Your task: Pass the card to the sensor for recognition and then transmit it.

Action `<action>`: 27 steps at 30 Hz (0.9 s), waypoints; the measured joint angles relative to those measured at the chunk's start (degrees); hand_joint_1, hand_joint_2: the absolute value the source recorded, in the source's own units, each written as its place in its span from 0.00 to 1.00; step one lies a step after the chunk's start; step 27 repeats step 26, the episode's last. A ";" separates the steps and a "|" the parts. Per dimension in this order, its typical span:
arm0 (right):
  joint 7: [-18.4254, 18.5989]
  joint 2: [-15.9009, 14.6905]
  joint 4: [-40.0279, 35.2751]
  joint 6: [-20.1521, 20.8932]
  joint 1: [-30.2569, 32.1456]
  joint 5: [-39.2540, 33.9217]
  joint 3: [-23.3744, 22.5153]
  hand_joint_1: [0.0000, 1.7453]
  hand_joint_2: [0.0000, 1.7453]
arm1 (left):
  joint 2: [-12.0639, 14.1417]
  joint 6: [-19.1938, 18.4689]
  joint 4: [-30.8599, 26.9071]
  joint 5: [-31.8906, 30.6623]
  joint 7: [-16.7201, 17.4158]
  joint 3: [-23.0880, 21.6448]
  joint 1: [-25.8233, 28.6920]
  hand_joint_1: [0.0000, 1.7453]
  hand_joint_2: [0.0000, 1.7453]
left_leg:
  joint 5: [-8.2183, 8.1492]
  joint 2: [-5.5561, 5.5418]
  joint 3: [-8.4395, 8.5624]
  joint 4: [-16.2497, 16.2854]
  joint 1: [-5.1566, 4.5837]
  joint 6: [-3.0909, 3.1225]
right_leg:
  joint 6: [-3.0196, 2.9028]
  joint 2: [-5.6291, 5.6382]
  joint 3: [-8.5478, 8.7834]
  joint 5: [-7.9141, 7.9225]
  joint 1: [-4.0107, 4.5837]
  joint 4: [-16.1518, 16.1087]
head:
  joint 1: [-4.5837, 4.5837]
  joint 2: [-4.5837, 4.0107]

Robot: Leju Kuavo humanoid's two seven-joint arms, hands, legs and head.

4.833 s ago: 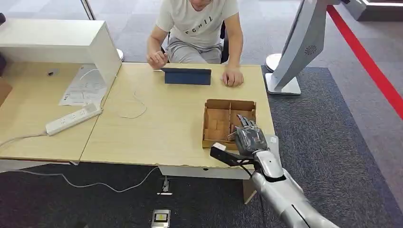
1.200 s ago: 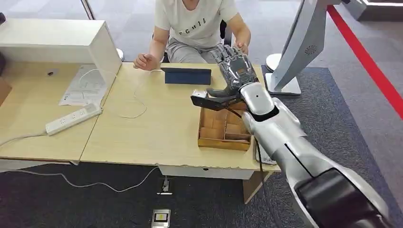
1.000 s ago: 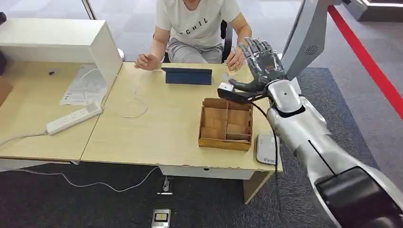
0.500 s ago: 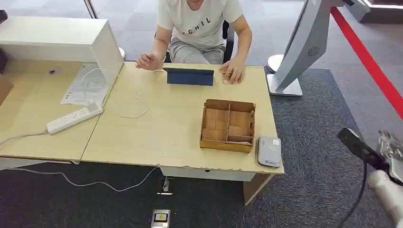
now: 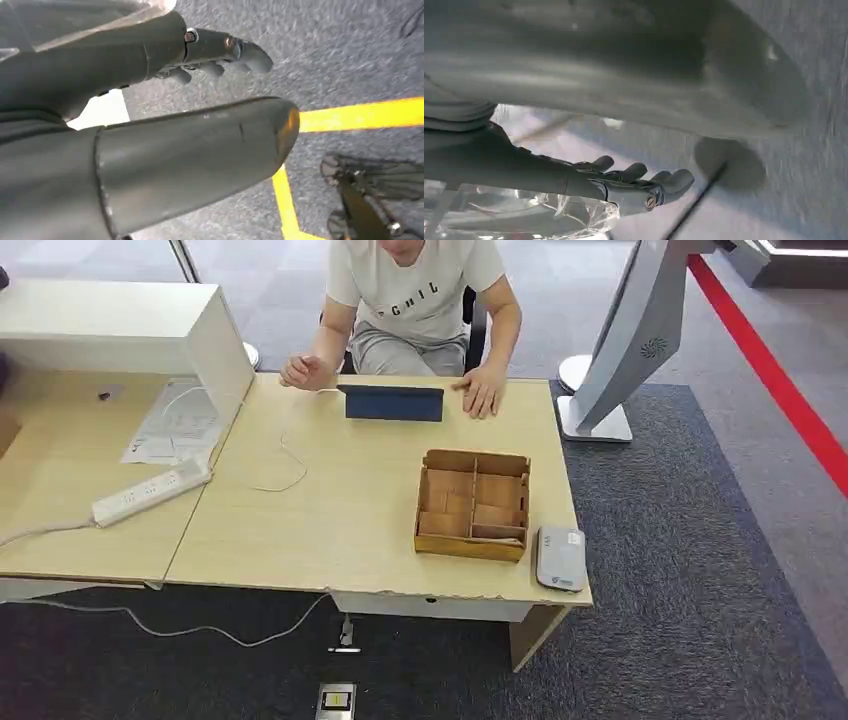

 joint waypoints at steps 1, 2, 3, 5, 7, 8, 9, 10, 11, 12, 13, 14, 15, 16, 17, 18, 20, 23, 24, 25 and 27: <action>-0.46 1.44 0.15 0.04 0.18 -0.39 -0.90 0.00 0.00 | 0.04 0.48 0.00 -0.07 -0.52 0.00 -0.09 0.00 0.00 | 0.02 0.01 0.02 0.00 0.00 -0.02 | 0.00 0.00 0.00 0.00 0.00 0.03 | 0.00 0.00; -1.07 2.85 0.24 -0.09 0.39 -0.61 -1.87 0.00 0.00 | 0.13 0.82 0.00 -0.17 -1.02 0.00 -0.18 0.00 0.00 | 0.02 0.01 0.03 0.00 0.01 -0.03 | -0.01 0.00 0.00 0.00 0.01 0.04 | 0.00 0.00; -1.86 4.13 0.28 -0.44 0.61 -0.61 -2.64 0.00 0.00 | 0.17 1.29 0.00 -0.35 -1.49 0.00 -0.25 0.00 0.00 | 0.03 0.01 0.03 0.00 0.01 -0.03 | -0.02 0.00 0.00 0.00 0.01 0.05 | 0.02 0.00; -4.32 6.52 0.44 -1.24 0.86 -0.46 -3.82 0.00 0.00 | 0.20 2.49 0.00 -0.48 -1.96 0.00 -0.36 0.00 0.00 | 0.04 0.01 0.04 0.00 -0.01 -0.05 | -0.03 0.00 0.00 0.01 -0.01 0.09 | 0.00 0.00; -6.57 8.28 0.48 -2.40 1.01 0.00 -4.91 0.00 0.00 | 0.22 3.30 -0.02 -0.11 -1.99 0.00 -0.49 0.00 0.00 | 0.05 0.02 0.05 0.00 -0.02 -0.05 | -0.03 0.00 0.00 0.01 -0.02 0.10 | 0.04 0.00; -7.37 8.80 0.50 -2.89 1.01 0.09 -5.29 0.00 0.00 | 0.22 3.63 -0.02 0.04 -1.94 0.00 -0.54 0.00 0.00 | 0.05 0.02 0.05 0.00 -0.02 -0.05 | -0.03 0.00 0.00 0.02 -0.02 0.09 | 0.00 0.00; -8.06 9.30 0.52 -3.21 1.02 0.00 -5.74 0.00 0.00 | 0.28 4.15 -0.02 0.07 -1.94 0.00 -0.58 0.00 0.00 | 0.05 0.02 0.05 0.00 -0.03 -0.04 | -0.03 0.00 0.00 0.02 -0.03 0.08 | 0.02 0.00; -8.50 9.72 0.55 -3.32 1.01 -0.20 -6.14 0.00 0.00 | 0.31 4.77 -0.02 0.02 -2.01 0.00 -0.63 0.00 0.00 | 0.05 0.02 0.05 0.00 -0.04 -0.04 | -0.03 0.00 0.00 0.02 -0.04 0.08 | 0.02 0.00; -8.85 10.05 0.66 -3.39 1.00 -0.35 -6.62 0.00 0.00 | 0.33 5.26 -0.02 0.00 -2.40 0.00 -0.63 0.00 0.00 | 0.05 0.02 0.05 0.00 -0.04 -0.04 | -0.03 0.00 0.01 0.02 -0.05 0.07 | 0.04 0.00; -9.18 10.27 0.72 -3.41 1.02 -0.41 -7.10 0.00 0.00 | 0.33 5.50 -0.04 -0.09 -3.14 0.00 -0.63 0.00 0.00 | 0.04 0.02 0.05 0.00 -0.06 -0.04 | -0.03 0.00 0.01 0.02 -0.06 0.06 | 0.00 0.00; -9.38 10.53 0.74 -3.41 1.04 -0.39 -7.43 0.00 0.00 | 0.41 5.73 -0.04 -0.42 -4.26 0.00 -0.63 0.00 0.00 | 0.05 0.02 0.05 0.00 -0.08 -0.04 | -0.03 0.00 0.00 0.02 -0.07 0.06 | 0.02 0.00; -9.59 10.68 0.74 -3.43 1.04 -0.37 -7.65 0.00 0.00 | 0.50 5.79 -0.07 -0.70 -5.72 0.00 -0.64 0.00 0.00 | 0.05 0.02 0.05 0.00 -0.08 -0.04 | -0.03 0.00 0.00 0.02 -0.08 0.06 | 0.00 0.00; -9.81 10.81 0.76 -3.50 1.03 -0.26 -7.95 0.00 0.00 | 0.52 5.79 -0.09 -0.42 -6.40 0.00 -0.72 0.00 0.00 | 0.04 0.02 0.05 0.00 -0.09 -0.03 | -0.03 0.00 0.01 0.02 -0.08 0.06 | 0.02 0.00; -9.88 10.92 0.76 -3.50 1.03 -0.08 -8.28 0.00 0.00 | 0.59 5.77 -0.11 -0.28 -6.84 0.00 -0.80 0.00 0.00 | 0.04 0.03 0.05 0.00 -0.09 -0.03 | -0.03 0.00 0.01 0.02 -0.08 0.06 | 0.00 0.00; -9.94 10.99 0.76 -3.50 1.03 0.16 -8.50 0.00 0.00 | 0.63 5.86 -0.13 -0.68 -7.63 0.00 -0.80 0.00 0.00 | 0.04 0.03 0.05 0.00 -0.09 -0.03 | -0.03 0.01 0.00 0.02 -0.08 0.06 | 0.02 0.00; -9.99 11.01 0.76 -3.45 1.04 0.44 -8.65 0.00 0.00 | 0.63 6.21 -0.17 -1.25 -8.42 0.00 -0.80 0.00 0.00 | 0.04 0.03 0.05 0.00 -0.09 -0.03 | -0.03 0.01 -0.01 0.02 -0.08 0.06 | 0.00 0.00; -10.01 10.99 0.79 -3.10 1.02 0.90 -8.83 0.00 0.00 | 0.63 6.47 -0.33 -1.81 -9.51 0.00 -0.82 0.00 0.00 | 0.04 0.03 0.05 0.00 -0.08 -0.03 | -0.03 0.01 -0.01 0.02 -0.08 0.06 | 0.02 0.00; -10.75 10.90 0.83 -2.45 1.03 1.36 -9.13 0.00 0.00 | 0.61 5.90 -0.57 -2.05 -10.38 0.00 -0.82 0.00 0.00 | 0.04 0.04 0.05 0.00 -0.08 -0.03 | -0.03 0.01 -0.01 0.02 -0.08 0.07 | 0.02 0.00; -11.04 10.88 0.85 -2.21 1.03 1.53 -9.26 0.00 0.00 | 0.61 5.61 -0.63 -2.05 -10.49 0.00 -0.83 0.00 0.00 | 0.04 0.04 0.05 0.00 -0.08 -0.03 | -0.03 0.01 -0.01 0.02 -0.08 0.07 | 0.00 0.00; -11.30 10.81 0.90 -1.88 1.02 1.73 -9.35 0.00 0.00 | 0.59 5.20 -0.77 -2.05 -10.55 0.00 -0.83 0.00 0.00 | 0.04 0.04 0.05 0.00 -0.08 -0.03 | -0.03 0.01 -0.01 0.02 -0.08 0.07 | 0.02 0.00; -11.52 10.79 0.94 -1.79 1.03 2.01 -9.35 0.00 0.00 | 0.59 5.00 -0.85 -2.03 -10.55 0.00 -0.82 0.00 0.00 | 0.04 0.03 0.05 0.00 -0.08 -0.03 | -0.03 0.01 -0.01 0.02 -0.08 0.07 | 0.02 0.00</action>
